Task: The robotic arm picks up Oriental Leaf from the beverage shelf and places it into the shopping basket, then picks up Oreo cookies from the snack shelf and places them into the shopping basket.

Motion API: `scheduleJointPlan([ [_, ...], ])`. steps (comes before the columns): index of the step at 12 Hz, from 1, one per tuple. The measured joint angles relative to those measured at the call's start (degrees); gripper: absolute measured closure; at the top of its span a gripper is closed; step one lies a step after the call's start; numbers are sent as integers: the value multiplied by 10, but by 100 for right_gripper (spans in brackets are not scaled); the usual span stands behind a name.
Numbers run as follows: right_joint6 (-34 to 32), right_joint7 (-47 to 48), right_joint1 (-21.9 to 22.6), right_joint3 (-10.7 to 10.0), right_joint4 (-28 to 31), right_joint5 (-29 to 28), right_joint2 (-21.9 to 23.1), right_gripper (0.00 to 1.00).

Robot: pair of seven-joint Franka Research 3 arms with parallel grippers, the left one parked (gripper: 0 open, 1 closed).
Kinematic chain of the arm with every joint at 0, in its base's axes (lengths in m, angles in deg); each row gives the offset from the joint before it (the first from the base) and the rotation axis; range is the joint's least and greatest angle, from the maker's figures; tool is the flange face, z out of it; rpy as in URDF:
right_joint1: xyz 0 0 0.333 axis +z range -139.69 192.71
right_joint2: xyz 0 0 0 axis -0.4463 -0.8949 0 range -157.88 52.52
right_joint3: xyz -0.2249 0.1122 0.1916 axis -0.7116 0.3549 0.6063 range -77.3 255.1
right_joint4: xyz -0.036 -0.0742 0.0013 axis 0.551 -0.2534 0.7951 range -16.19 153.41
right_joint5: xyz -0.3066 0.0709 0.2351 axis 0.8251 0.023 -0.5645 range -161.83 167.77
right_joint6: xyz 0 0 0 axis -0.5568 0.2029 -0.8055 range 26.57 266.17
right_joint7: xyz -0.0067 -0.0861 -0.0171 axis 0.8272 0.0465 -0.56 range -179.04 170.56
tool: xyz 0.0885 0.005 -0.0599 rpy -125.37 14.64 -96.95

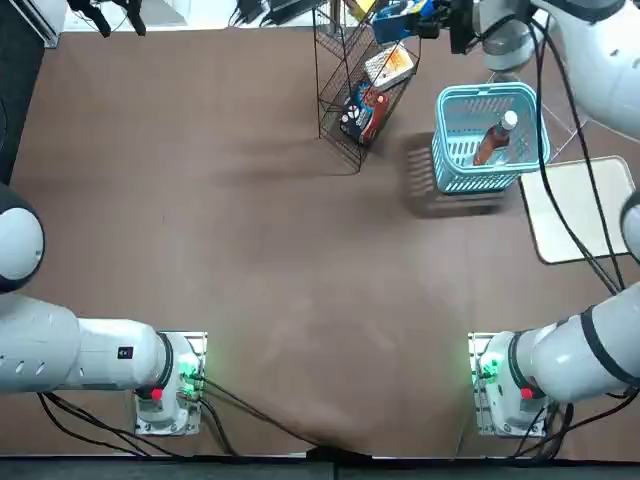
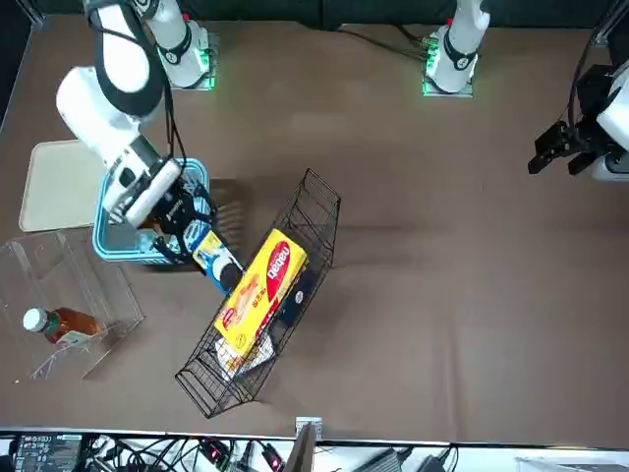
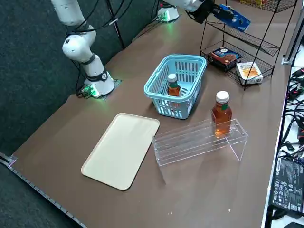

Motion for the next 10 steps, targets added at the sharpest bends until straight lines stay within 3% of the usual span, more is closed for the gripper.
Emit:
scheduleJointPlan([
  [7,-21,-3,-49,0,105,11,121,39],
  [9,-58,-5,-86,0,122,49,145,40],
  [10,-112,-5,-136,-1,128,93,158,41],
])
